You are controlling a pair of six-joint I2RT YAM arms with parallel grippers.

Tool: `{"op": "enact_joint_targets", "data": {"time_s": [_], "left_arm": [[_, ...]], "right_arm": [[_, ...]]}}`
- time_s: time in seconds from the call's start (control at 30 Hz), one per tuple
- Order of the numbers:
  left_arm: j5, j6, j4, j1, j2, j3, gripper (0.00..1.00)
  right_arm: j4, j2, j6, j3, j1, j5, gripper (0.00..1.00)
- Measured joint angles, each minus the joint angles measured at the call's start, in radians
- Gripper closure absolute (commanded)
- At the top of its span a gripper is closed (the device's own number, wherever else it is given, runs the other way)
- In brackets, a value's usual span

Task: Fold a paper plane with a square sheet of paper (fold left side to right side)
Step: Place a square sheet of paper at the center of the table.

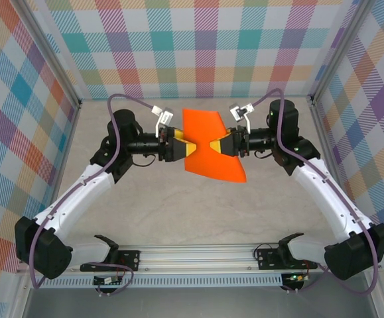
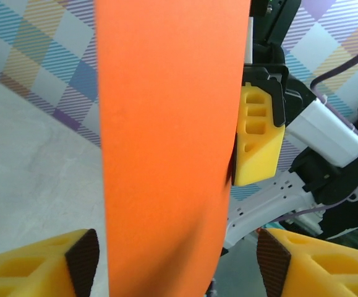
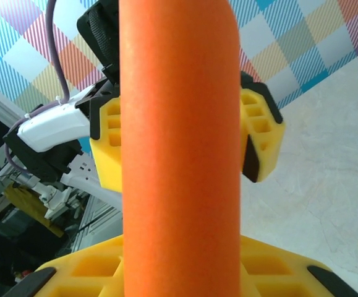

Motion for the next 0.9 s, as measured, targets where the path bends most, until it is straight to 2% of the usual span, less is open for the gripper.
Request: {"op": "enact_joint_targets", "data": {"time_s": [0.03, 0.1, 0.17, 0.27, 0.33, 0.43, 0.5, 0.7, 0.9], "left_arm": [[0.0, 0.003, 0.0, 0.0, 0.0, 0.0, 0.68], [-0.002, 0.006, -0.002, 0.0, -0.004, 0.0, 0.85], [-0.006, 0.013, -0.002, 0.0, -0.013, -0.001, 0.93], [-0.024, 0.013, -0.008, 0.0, -0.034, -0.006, 0.96], [-0.049, 0.016, -0.024, 0.0, -0.046, -0.015, 0.97], [-0.097, 0.02, -0.057, 0.0, -0.048, -0.042, 0.97], [-0.128, 0.021, -0.089, 0.0, -0.035, -0.066, 0.97], [-0.233, 0.025, -0.23, 0.013, 0.085, -0.092, 0.97], [-0.332, 0.024, -0.33, 0.058, 0.26, -0.096, 0.99]], "right_arm": [[0.0, -0.009, 0.0, -0.001, 0.0, 0.009, 0.67], [-0.001, -0.025, -0.003, -0.004, 0.0, 0.026, 0.64], [-0.013, -0.04, -0.015, -0.004, 0.0, 0.051, 0.58], [-0.06, -0.061, -0.043, -0.004, 0.0, 0.111, 0.37], [-0.105, -0.08, -0.074, -0.005, 0.0, 0.181, 0.2], [-0.184, -0.108, -0.116, -0.005, 0.0, 0.316, 0.06], [-0.24, -0.121, -0.143, -0.006, 0.0, 0.422, 0.0], [-0.331, -0.126, -0.173, -0.076, 0.0, 0.679, 0.0], [-0.362, -0.06, -0.149, -0.15, 0.0, 0.777, 0.0]]}}
